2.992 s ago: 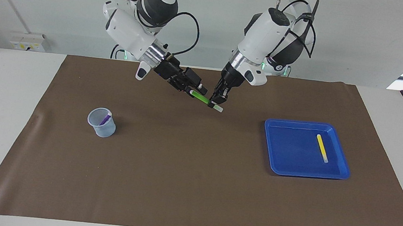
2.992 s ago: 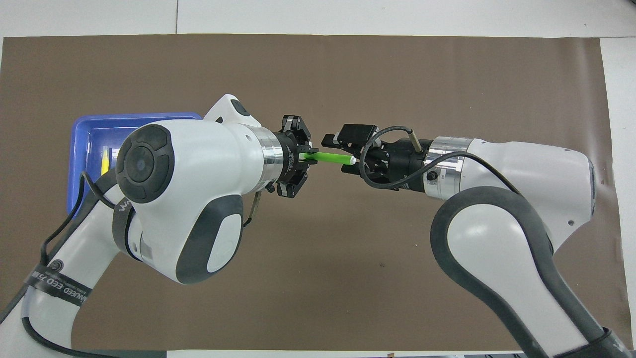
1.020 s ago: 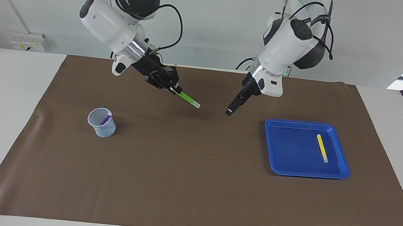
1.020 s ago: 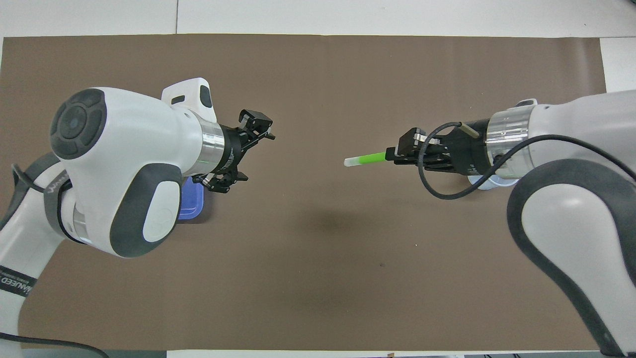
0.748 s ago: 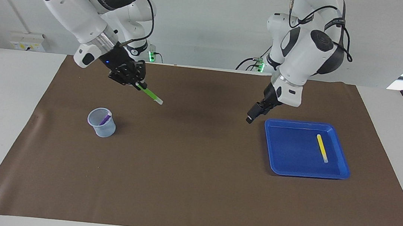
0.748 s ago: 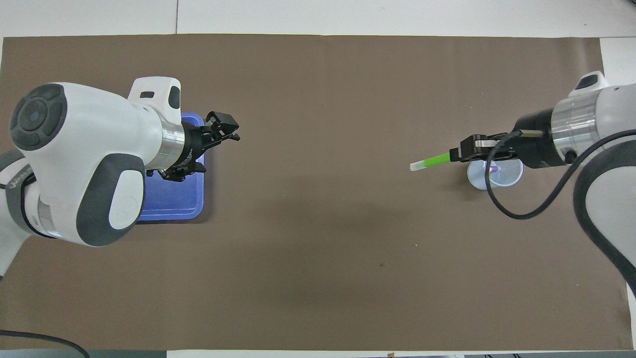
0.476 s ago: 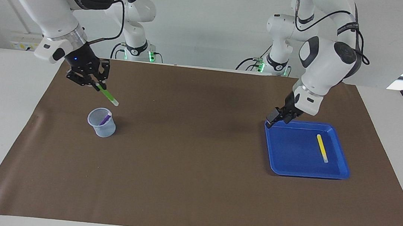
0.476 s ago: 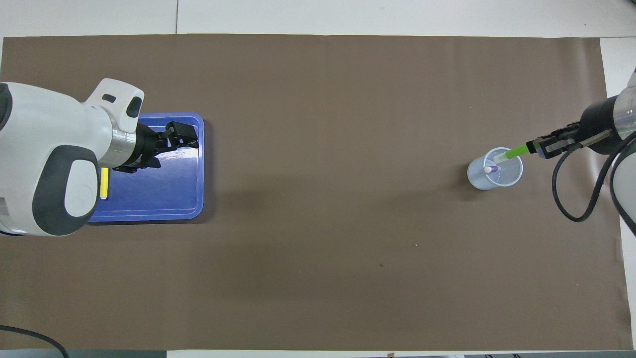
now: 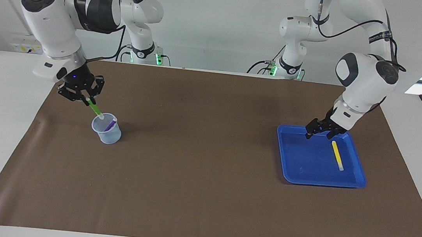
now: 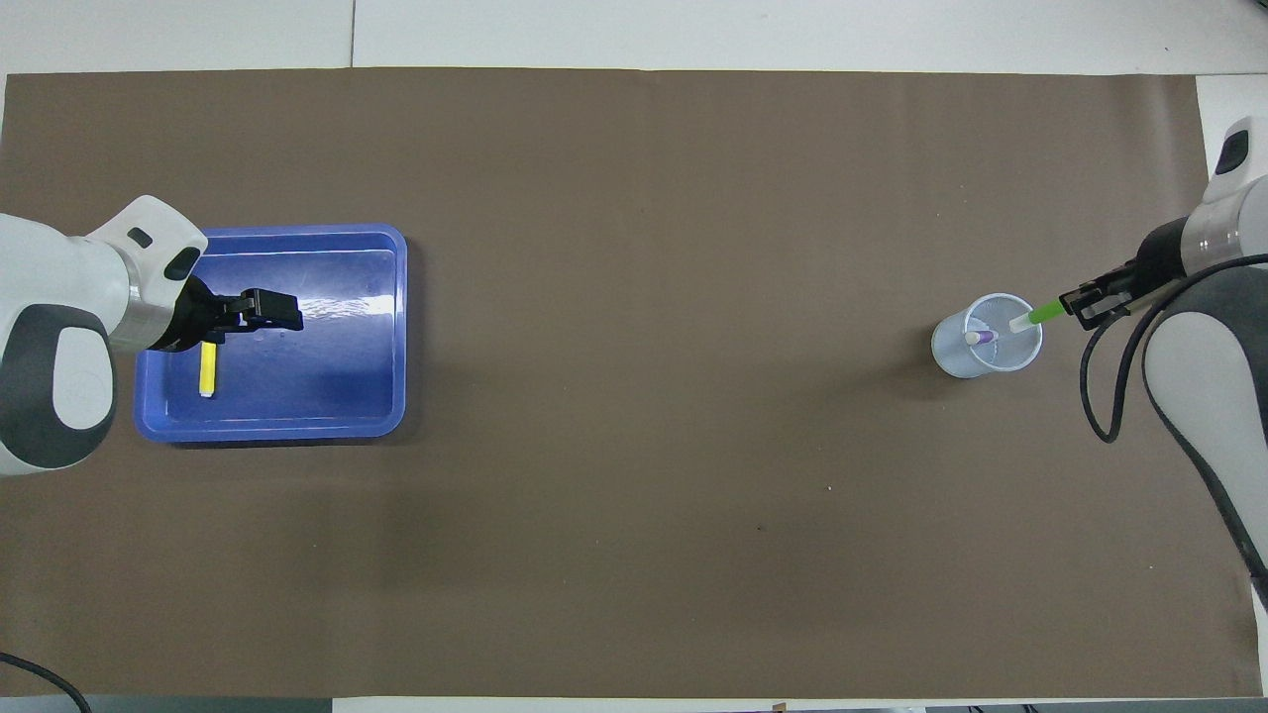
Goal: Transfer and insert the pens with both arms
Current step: 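Insert the green pen into the cup while the left gripper grasps yellow pen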
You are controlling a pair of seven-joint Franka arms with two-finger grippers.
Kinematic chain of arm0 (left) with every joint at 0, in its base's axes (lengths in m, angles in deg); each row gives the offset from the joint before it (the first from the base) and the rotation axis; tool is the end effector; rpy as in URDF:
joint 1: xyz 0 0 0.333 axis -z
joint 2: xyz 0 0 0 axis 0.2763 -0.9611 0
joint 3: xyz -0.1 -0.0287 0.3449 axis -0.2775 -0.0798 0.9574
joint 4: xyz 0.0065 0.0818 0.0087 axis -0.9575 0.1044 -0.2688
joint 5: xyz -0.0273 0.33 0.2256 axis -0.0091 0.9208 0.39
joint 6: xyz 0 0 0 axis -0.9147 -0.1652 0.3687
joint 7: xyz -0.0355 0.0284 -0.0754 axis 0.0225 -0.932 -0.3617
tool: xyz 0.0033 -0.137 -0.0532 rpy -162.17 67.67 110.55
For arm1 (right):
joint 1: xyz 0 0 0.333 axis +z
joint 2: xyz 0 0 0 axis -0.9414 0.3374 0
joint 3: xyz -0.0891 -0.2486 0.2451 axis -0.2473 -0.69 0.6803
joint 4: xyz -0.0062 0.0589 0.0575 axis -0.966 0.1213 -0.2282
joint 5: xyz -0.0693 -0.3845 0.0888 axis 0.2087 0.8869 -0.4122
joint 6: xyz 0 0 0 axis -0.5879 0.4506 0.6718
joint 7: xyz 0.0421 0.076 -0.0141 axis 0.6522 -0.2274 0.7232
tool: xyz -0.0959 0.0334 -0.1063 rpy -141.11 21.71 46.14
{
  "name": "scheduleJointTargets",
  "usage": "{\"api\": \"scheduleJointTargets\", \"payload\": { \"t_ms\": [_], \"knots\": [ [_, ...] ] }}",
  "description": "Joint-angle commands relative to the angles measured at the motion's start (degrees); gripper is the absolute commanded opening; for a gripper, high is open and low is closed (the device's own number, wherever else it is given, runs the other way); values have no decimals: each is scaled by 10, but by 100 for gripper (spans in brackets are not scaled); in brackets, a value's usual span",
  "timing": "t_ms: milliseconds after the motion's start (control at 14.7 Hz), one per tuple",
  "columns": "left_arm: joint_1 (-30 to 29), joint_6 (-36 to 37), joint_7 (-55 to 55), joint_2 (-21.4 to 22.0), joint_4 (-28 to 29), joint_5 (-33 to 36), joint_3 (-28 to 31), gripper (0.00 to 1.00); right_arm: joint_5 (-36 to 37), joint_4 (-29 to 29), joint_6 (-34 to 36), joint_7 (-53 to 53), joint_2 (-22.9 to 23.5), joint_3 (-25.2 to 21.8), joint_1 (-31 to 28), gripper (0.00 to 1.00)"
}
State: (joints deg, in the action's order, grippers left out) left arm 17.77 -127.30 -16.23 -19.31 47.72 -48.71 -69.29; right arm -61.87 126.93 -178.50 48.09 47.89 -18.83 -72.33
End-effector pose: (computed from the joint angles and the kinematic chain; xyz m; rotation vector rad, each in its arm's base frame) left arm 0.5675 -0.0337 0.4052 3.0213 0.0589 0.0685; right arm 0.5763 -0.0278 0.5019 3.0493 0.7159 0.0361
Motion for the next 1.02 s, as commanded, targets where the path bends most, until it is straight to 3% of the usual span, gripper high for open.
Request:
{"api": "scheduleJointTargets", "payload": {
  "t_ms": [0,272,340,408,544,816,884,952],
  "knots": [
    [-34,-54,54,-11,30,28,-5,100,7,54,-45,8,-11,6,-7,0],
    [-78,-121,147,-55,32,29,-5,100,6,93,-79,4,-18,6,-7,0],
    [-85,-136,158,-67,32,29,-5,100,6,92,-79,4,-18,6,-7,7],
    [-90,-147,169,-76,32,29,-5,100,6,91,-80,4,-17,6,-8,33],
    [-91,-174,175,-100,30,29,-5,100,5,87,-79,6,-16,6,-8,100],
    [-95,-202,176,-121,33,29,-5,100,-22,43,-49,4,-12,8,-2,100],
    [-95,-200,175,-121,33,29,-5,89,-76,25,-25,2,-14,9,-1,100],
    [-95,-196,175,-121,32,29,-5,47,-128,13,-7,-6,-14,10,-1,100]
  ]
}}
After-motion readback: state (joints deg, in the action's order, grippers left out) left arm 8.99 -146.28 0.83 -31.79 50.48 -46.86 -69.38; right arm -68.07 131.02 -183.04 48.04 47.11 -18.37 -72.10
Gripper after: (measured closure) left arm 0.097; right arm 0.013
